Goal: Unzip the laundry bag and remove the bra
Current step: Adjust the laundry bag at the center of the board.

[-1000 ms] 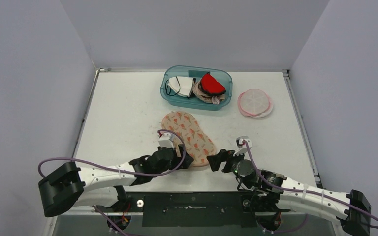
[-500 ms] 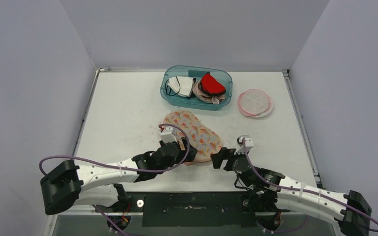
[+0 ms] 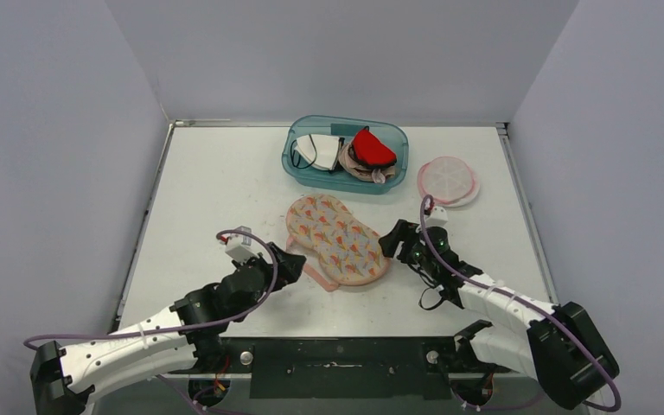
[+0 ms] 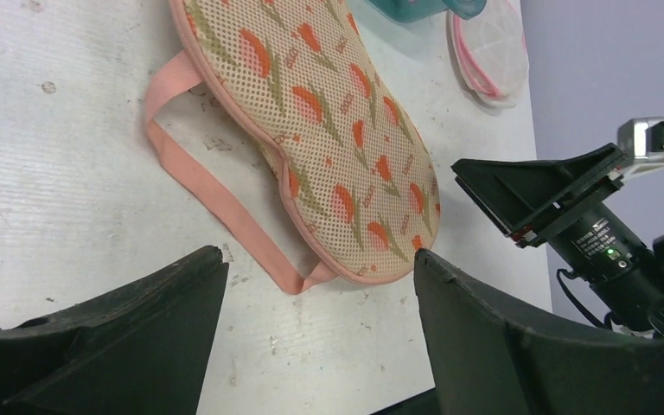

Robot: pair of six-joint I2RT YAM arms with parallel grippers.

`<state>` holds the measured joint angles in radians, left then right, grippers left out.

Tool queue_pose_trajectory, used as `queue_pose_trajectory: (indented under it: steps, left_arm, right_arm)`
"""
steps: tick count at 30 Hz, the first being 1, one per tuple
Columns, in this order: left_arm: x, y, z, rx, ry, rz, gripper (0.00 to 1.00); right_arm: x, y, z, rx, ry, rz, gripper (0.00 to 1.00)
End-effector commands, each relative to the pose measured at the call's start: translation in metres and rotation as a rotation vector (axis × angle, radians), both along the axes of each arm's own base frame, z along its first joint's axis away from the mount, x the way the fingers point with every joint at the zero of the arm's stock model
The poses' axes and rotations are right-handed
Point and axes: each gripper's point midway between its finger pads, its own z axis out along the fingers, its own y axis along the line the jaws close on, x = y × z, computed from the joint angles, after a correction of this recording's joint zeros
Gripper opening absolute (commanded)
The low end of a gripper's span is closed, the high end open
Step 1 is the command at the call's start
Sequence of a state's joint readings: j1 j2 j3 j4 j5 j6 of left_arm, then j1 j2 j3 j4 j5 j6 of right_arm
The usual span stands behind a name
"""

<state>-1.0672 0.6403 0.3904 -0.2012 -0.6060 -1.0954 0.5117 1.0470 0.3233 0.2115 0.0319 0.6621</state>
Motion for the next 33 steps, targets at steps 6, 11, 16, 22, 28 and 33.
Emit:
queue_pose_trajectory:
  steps: [6, 11, 16, 22, 28, 33]
  left_arm:
    - [-0.010, 0.020, -0.006, -0.015, 0.028, 0.024, 0.75]
    - [-0.009, 0.026, 0.007, -0.004, 0.009, 0.035, 0.75]
    - [-0.010, 0.037, 0.028, 0.016, -0.016, 0.052, 0.75]
    - [-0.011, 0.053, 0.047, 0.046, -0.035, 0.077, 0.75]
    - [-0.013, 0.055, 0.045, 0.054, -0.030, 0.076, 0.75]
    - [-0.011, 0.040, 0.036, 0.035, -0.025, 0.038, 0.75]
  right_arm:
    - [-0.026, 0.075, 0.021, 0.155, -0.046, 0.269, 0.61]
    - [-0.059, 0.099, 0.017, 0.214, -0.002, 0.326, 0.57]
    - [-0.084, 0.143, 0.022, 0.265, 0.013, 0.425, 0.59]
    - [-0.093, 0.190, 0.028, 0.241, -0.012, 0.546, 0.67]
    - [-0.041, 0.123, 0.069, 0.095, -0.171, 0.333, 0.78]
    - [-0.009, 0.081, 0.040, 0.058, -0.083, 0.223, 0.79]
